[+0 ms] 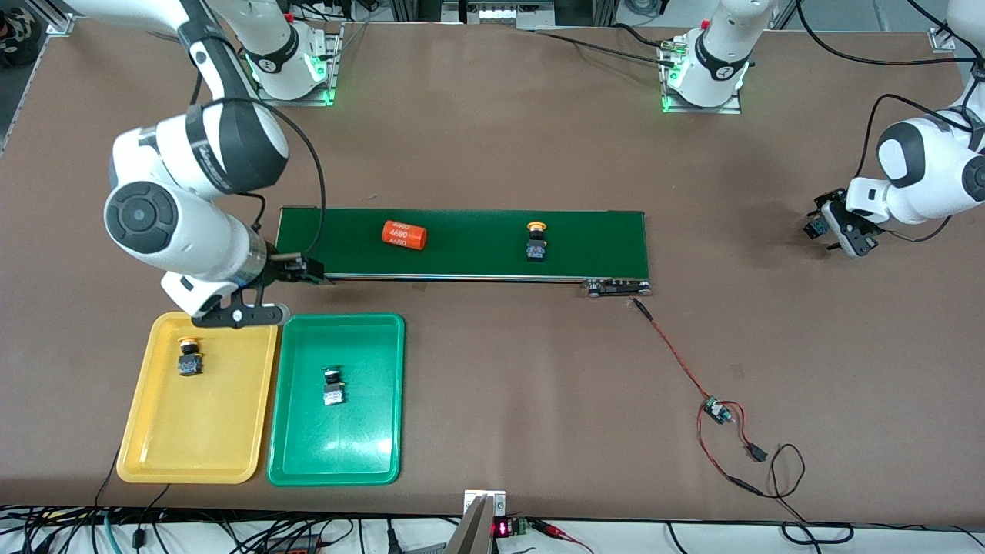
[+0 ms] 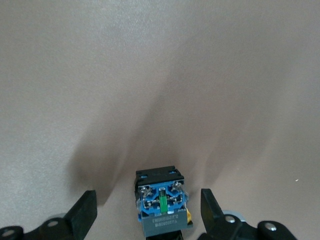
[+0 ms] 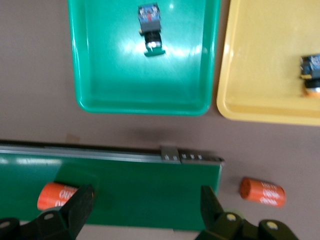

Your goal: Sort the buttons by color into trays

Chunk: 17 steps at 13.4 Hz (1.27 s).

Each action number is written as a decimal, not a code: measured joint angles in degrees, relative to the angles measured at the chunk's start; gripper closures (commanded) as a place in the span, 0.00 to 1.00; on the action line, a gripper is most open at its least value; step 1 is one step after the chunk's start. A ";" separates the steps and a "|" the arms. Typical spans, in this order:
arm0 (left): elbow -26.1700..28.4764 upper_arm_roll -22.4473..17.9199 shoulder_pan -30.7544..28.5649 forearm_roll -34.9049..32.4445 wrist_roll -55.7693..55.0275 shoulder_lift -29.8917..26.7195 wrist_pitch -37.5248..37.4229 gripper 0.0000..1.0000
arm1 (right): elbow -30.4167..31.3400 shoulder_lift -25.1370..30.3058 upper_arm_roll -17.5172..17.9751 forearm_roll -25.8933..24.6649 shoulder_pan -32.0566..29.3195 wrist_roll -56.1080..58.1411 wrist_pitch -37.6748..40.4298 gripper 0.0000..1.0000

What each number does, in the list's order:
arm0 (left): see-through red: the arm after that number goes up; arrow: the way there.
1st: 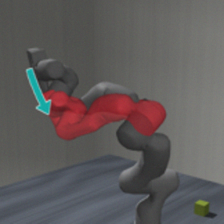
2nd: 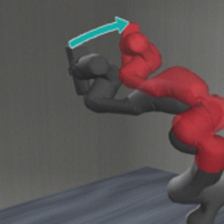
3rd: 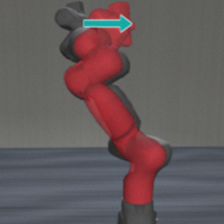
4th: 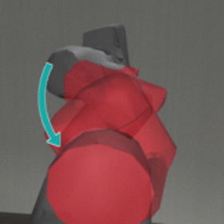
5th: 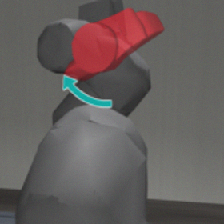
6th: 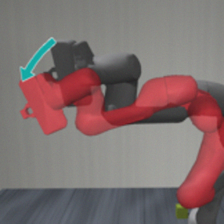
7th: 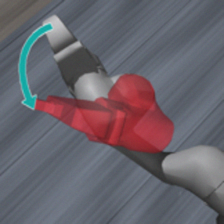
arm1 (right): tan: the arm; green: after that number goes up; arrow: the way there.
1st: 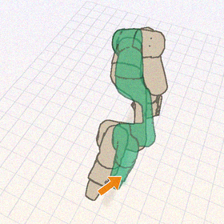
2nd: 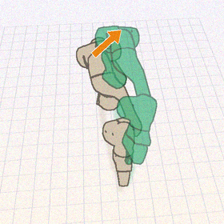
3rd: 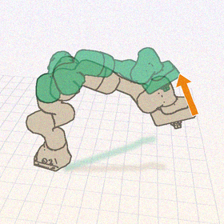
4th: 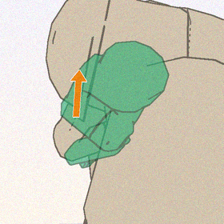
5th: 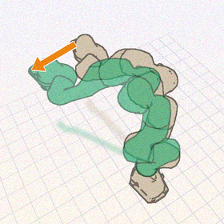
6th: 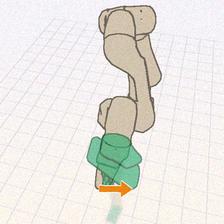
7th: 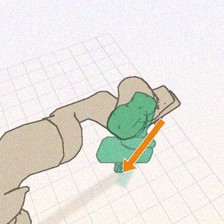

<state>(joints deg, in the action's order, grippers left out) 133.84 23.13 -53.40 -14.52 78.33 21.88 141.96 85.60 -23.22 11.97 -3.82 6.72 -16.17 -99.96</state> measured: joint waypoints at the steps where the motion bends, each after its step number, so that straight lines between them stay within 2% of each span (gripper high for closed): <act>1: 0.27 -0.22 0.00 0.00 0.11 0.02 0.64 0.48 | 0.86 1.43 -0.06 0.00 -0.33 -0.08 1.40 0.04; 5: 0.64 -0.88 -0.02 0.00 1.62 -0.18 2.71 0.98 | 6.97 7.31 -0.07 0.10 -1.43 -0.59 2.45 0.04; 9: 0.62 -0.85 0.14 0.01 1.50 -0.59 2.92 1.00 | 10.50 10.30 -0.01 0.21 -1.44 -1.16 2.41 0.04; 11: 0.46 -0.61 2.36 0.44 -2.07 -1.75 2.98 1.00 | 10.61 10.38 -0.03 0.25 -1.47 -1.22 2.35 0.04; 14: -0.26 -0.04 12.35 0.98 -15.76 -5.02 0.76 1.00 | 11.04 10.38 -0.04 3.08 -1.52 -1.35 1.19 0.03; 17: -0.63 1.26 22.98 1.18 -31.66 -8.01 -0.85 1.00 | 14.70 10.39 0.01 3.73 -1.45 -1.36 -6.10 0.03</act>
<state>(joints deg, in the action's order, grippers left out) 133.21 24.39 -30.42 -13.34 46.67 13.87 141.11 100.30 -12.83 11.98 -0.09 5.26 -17.54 -106.05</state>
